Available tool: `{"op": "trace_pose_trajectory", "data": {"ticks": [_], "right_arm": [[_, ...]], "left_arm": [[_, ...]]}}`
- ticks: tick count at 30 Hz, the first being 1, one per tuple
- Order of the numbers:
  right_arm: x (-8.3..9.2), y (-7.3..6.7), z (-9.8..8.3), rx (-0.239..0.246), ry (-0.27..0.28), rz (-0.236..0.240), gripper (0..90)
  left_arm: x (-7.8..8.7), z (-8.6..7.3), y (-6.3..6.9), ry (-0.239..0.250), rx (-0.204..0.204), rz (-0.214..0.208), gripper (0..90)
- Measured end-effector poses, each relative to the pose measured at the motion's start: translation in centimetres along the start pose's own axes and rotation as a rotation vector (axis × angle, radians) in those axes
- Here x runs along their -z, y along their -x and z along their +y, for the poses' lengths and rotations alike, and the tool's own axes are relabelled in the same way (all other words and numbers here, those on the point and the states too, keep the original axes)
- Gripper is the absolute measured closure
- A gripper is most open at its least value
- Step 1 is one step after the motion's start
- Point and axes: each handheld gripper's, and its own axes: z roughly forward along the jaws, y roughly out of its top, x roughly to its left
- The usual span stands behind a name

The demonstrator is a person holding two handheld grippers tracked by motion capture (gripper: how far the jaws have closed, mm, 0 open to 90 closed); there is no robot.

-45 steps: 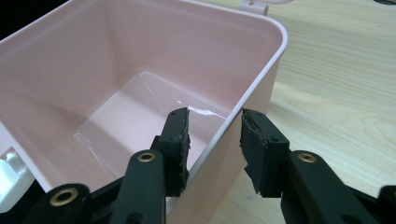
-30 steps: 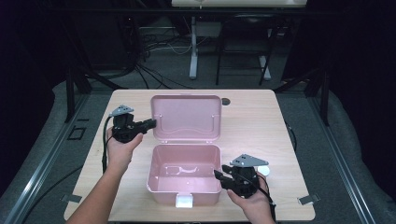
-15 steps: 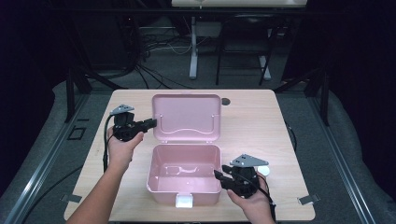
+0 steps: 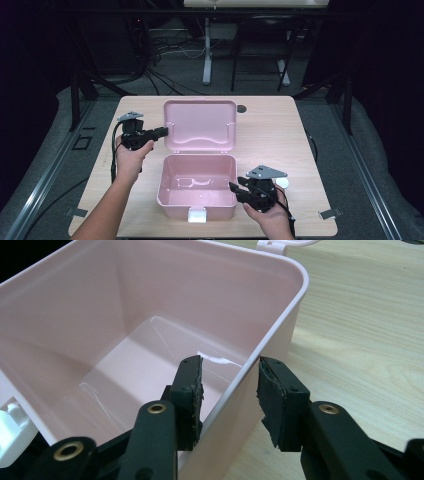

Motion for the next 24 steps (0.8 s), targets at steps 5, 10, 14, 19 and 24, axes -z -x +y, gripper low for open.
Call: {"op": "trace_pose_trajectory", "data": {"ticks": [5, 10, 14, 19, 24], "right_arm": [[0.0, 0.0, -0.01, 0.0, 0.0, 0.0, 62.4], [-0.01, 0.02, 0.0, -0.001, 0.0, -0.001, 62.4], [-0.02, 0.01, -0.01, 0.0, 0.0, -0.001, 62.3], [-0.07, 0.01, -0.02, 0.001, 0.001, -0.002, 62.2], [-0.1, -0.02, -0.04, 0.002, 0.0, -0.003, 62.2]], "left_arm": [[-0.1, -0.02, 0.0, -0.002, 0.007, 0.002, 82.8], [-0.32, -0.21, 0.03, -0.024, -0.002, 0.023, 83.9], [-0.38, -0.26, -0.04, -0.031, -0.004, 0.026, 84.2], [-0.53, -0.38, -0.12, -0.03, 0.011, 0.027, 84.4], [-0.65, -0.55, -0.37, -0.032, 0.026, 0.022, 84.4]]}}
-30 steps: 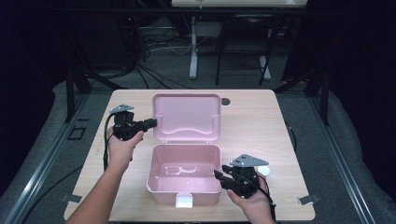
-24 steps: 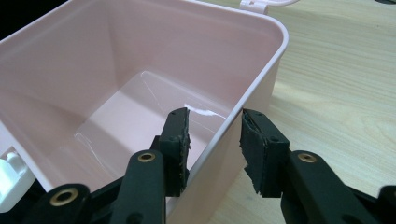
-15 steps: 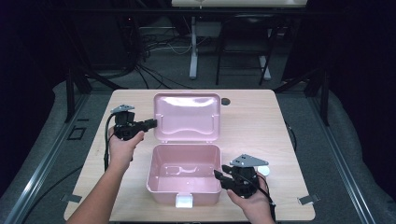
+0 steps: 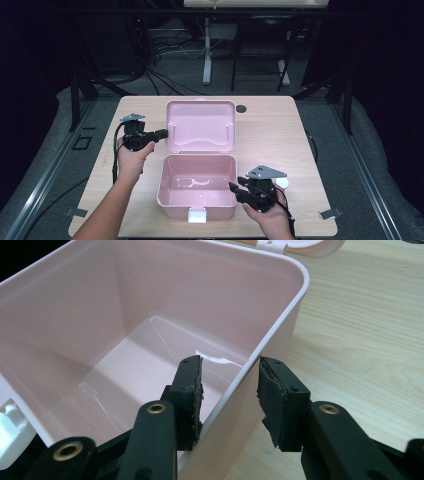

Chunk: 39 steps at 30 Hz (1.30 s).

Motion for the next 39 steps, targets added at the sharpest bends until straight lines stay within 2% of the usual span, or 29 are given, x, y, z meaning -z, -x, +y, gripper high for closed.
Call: {"op": "trace_pose_trajectory", "data": {"ticks": [13, 31, 39], "right_arm": [[0.05, -0.15, -0.08, 0.0, -0.007, -0.001, 62.1], [0.14, -0.23, -0.15, -0.003, -0.01, 0.0, 62.2], [0.15, -0.23, -0.16, -0.003, -0.011, 0.001, 62.2]], "left_arm": [[-0.29, -0.11, -0.12, -0.008, 0.027, 0.004, 84.5], [-0.58, -0.28, -0.44, -0.021, 0.038, -0.007, 83.5], [-0.82, -0.41, -0.56, -0.028, 0.042, 0.001, 83.3]]}}
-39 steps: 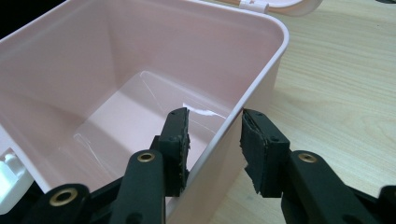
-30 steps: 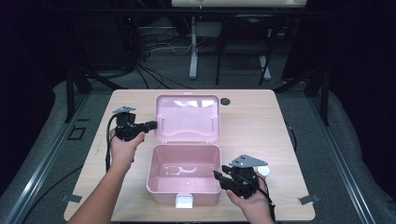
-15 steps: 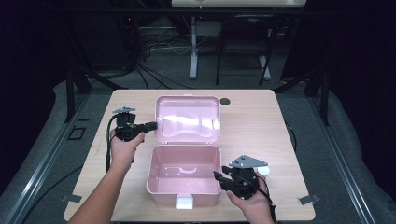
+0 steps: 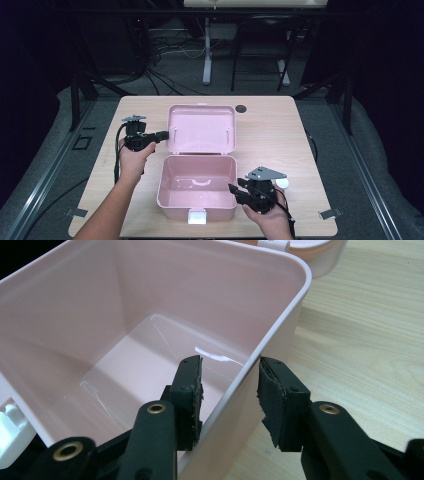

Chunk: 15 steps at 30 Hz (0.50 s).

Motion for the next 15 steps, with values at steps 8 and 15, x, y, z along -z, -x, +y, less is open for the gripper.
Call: {"op": "trace_pose_trajectory", "data": {"ticks": [8, 15], "right_arm": [[-0.1, -0.1, 0.0, 0.001, 0.0, 0.005, 62.6], [0.0, -0.3, -0.1, 0.003, 0.002, 0.011, 63.9]], "left_arm": [[-1.1, -0.4, 1.0, -0.056, -0.06, -0.048, 90.0], [-1.1, -0.4, 1.2, -0.057, -0.07, -0.022, 90.0]]}}
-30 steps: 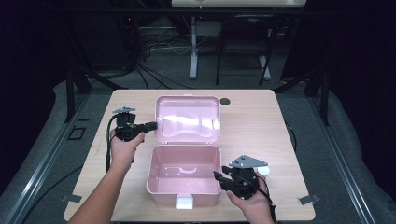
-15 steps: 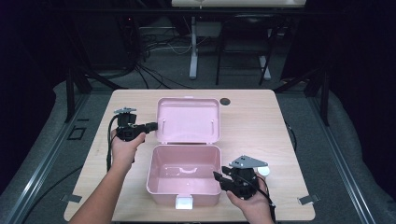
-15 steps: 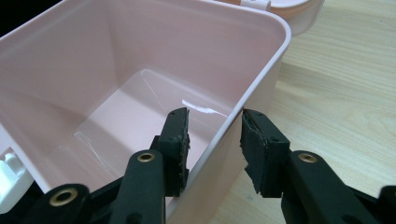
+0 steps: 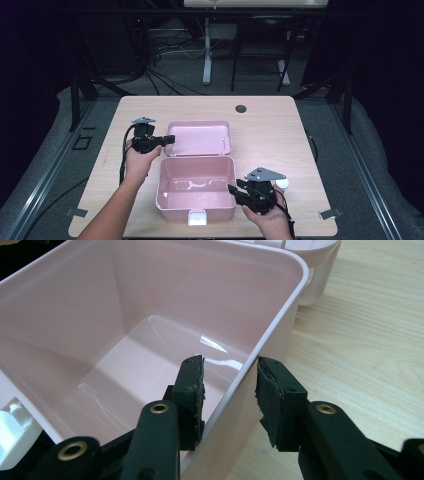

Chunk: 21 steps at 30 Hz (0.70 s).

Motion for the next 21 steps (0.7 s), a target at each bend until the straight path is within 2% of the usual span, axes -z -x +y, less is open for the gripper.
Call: {"op": "trace_pose_trajectory", "data": {"ticks": [12, 21], "right_arm": [[0.2, 0.1, 0.1, 0.001, -0.001, 0.004, 63.6], [0.3, 0.1, 0.1, 0.001, 0.0, 0.005, 63.6]], "left_arm": [[1.5, -0.4, 0.0, 0.021, -0.018, 0.019, 85.9], [3.0, -2.1, -0.6, 0.036, 0.013, 0.006, 75.1]]}}
